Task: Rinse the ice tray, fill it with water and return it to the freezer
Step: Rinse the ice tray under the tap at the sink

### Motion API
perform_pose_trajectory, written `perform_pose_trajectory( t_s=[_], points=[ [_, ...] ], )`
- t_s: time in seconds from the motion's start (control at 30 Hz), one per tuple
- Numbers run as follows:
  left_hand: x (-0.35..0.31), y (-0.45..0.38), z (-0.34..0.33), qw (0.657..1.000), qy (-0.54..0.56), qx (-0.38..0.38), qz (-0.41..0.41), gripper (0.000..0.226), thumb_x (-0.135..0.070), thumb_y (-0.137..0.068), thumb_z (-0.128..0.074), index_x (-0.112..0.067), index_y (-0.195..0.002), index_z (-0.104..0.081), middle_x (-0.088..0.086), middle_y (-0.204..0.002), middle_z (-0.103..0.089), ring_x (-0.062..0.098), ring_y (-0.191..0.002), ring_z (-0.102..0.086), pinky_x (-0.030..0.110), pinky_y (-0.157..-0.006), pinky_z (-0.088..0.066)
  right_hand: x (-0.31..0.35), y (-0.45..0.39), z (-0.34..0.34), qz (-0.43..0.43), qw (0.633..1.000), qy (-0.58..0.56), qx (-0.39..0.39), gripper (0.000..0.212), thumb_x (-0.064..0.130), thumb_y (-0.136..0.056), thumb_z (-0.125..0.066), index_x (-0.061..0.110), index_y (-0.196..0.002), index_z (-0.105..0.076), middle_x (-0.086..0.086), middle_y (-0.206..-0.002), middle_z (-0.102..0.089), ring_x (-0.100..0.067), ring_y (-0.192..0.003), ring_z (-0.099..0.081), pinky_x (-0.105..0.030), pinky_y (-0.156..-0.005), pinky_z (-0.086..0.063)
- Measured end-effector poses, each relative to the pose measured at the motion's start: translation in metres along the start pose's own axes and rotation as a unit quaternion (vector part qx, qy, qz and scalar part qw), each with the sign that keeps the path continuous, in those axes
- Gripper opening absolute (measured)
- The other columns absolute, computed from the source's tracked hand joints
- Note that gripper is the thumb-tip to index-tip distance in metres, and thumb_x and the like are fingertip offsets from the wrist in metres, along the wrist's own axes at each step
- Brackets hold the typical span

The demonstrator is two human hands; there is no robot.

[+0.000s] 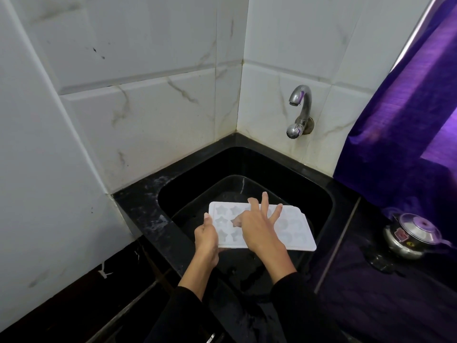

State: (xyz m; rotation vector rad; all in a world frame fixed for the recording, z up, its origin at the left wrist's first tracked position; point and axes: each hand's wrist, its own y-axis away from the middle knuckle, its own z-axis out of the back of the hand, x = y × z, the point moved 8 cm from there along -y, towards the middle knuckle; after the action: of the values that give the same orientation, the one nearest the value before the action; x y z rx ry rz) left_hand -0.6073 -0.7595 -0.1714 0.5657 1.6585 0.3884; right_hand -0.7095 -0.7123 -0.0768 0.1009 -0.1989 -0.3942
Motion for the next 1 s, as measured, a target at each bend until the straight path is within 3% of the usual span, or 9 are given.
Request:
perform_pose_trajectory(
  t_s=[0.17, 0.37, 0.53, 0.73, 1.0],
  points=[
    [-0.003, 0.001, -0.002, 1.000, 0.006, 0.006, -0.003, 0.043, -0.042, -0.101, -0.029, -0.008, -0.101, -0.057, 0.014, -0.097, -0.068, 0.031, -0.088, -0.067, 0.045, -0.070, -0.057, 0.003, 0.000, 0.002, 0.008, 1.000, 0.014, -0.009, 0.029, 0.005, -0.092, -0.054, 0.018, -0.114, -0.065, -0.012, -0.158, -0.007, -0.038, -0.144, 0.017, -0.065, -0.108, 0.013],
    [-0.003, 0.000, 0.002, 1.000, 0.017, 0.001, 0.003, 0.045, -0.043, -0.101, -0.030, -0.006, -0.105, -0.057, 0.016, -0.099, -0.068, 0.032, -0.089, -0.067, 0.048, -0.075, -0.057, 0.004, -0.003, -0.003, 0.012, 1.000, 0.023, -0.009, 0.047, -0.005, -0.083, -0.062, 0.024, -0.120, -0.064, -0.011, -0.154, -0.015, -0.039, -0.144, 0.015, -0.066, -0.110, 0.010],
    [-0.005, 0.002, 0.001, 1.000, 0.019, 0.005, -0.006, 0.042, -0.040, -0.102, -0.029, -0.010, -0.097, -0.058, 0.013, -0.091, -0.068, 0.030, -0.084, -0.067, 0.043, -0.070, -0.057, 0.005, -0.005, 0.000, 0.001, 1.000, -0.003, -0.005, 0.026, 0.007, -0.092, -0.054, 0.020, -0.110, -0.068, -0.010, -0.156, -0.015, -0.035, -0.145, 0.012, -0.064, -0.111, 0.010],
    [-0.010, 0.002, 0.003, 1.000, 0.022, 0.007, -0.017, 0.042, -0.040, -0.102, -0.028, -0.013, -0.089, -0.058, 0.013, -0.090, -0.068, 0.030, -0.082, -0.067, 0.042, -0.068, -0.057, 0.014, -0.006, 0.010, 0.031, 0.998, -0.026, -0.051, 0.043, -0.008, -0.082, -0.056, 0.022, -0.113, -0.059, -0.010, -0.153, -0.016, -0.033, -0.145, 0.013, -0.063, -0.111, 0.010],
    [-0.013, 0.006, 0.003, 0.999, 0.008, 0.013, -0.039, 0.041, -0.039, -0.103, -0.028, -0.018, -0.083, -0.057, 0.011, -0.083, -0.068, 0.026, -0.075, -0.067, 0.042, -0.070, -0.056, 0.036, -0.012, -0.017, 0.072, 0.996, 0.047, 0.006, 0.041, 0.024, -0.092, -0.060, 0.033, -0.132, -0.054, -0.009, -0.160, 0.000, -0.037, -0.144, 0.017, -0.064, -0.108, 0.012]
  ],
)
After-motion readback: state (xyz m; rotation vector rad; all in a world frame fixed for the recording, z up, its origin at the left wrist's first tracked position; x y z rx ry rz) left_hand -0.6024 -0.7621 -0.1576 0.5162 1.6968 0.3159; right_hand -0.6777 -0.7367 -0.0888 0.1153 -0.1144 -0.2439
